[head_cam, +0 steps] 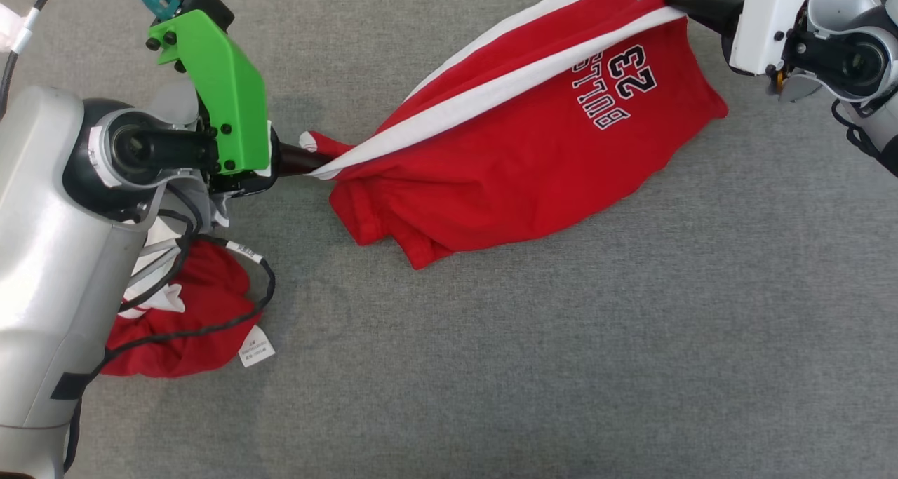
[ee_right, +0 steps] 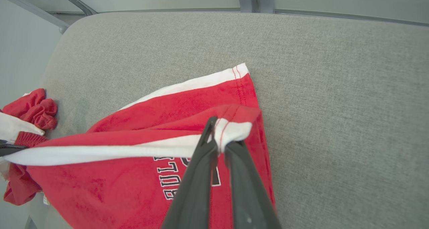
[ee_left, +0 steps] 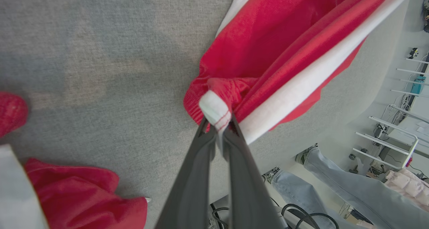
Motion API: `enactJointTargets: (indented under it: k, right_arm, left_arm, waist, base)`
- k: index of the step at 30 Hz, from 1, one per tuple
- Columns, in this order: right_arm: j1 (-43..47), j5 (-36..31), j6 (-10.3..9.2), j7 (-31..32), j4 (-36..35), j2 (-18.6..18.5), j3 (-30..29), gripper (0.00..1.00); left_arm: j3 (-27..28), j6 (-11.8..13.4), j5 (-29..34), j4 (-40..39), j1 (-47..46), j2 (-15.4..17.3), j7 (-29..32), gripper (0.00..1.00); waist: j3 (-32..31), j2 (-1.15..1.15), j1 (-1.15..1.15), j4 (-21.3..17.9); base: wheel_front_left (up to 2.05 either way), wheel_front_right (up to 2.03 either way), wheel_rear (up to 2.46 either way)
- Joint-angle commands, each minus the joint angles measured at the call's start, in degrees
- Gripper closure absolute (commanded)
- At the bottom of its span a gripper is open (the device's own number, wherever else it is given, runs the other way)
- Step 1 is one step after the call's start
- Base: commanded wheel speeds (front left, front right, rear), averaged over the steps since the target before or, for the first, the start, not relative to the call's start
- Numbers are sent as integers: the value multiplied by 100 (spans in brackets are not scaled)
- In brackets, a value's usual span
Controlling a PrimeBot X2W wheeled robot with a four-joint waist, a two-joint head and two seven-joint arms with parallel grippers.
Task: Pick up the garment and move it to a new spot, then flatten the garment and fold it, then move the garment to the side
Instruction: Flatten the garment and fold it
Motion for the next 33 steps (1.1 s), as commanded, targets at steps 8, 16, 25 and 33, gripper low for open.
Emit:
enactJointTargets:
  k: [8,16,25,33]
  right_arm:
    - [-290,-85,-9,-388,389,199,71,0]
    - [31,68,-5,-1071,146,283,130,0]
    - [712,-57,-5,-2860,-607,40,237,0]
    - [1481,-215,-5,-4196,-780,-60,126,0]
  left_arm:
    - [-49,-173,126,377,-238,-195,-191,0]
    - [31,-446,206,600,-167,-134,-510,0]
    - [141,-1093,768,477,216,133,-1769,0]
    - [193,-1321,1981,75,1046,513,-4027,0]
  waist:
    - [306,0,0,247]
    - [-117,0,0,97]
    - [-775,0,0,-10]
    - [-1297,0,0,-102]
  base:
    - [0,0,0]
    - [0,0,0]
    - [0,0,0]
    - [0,0,0]
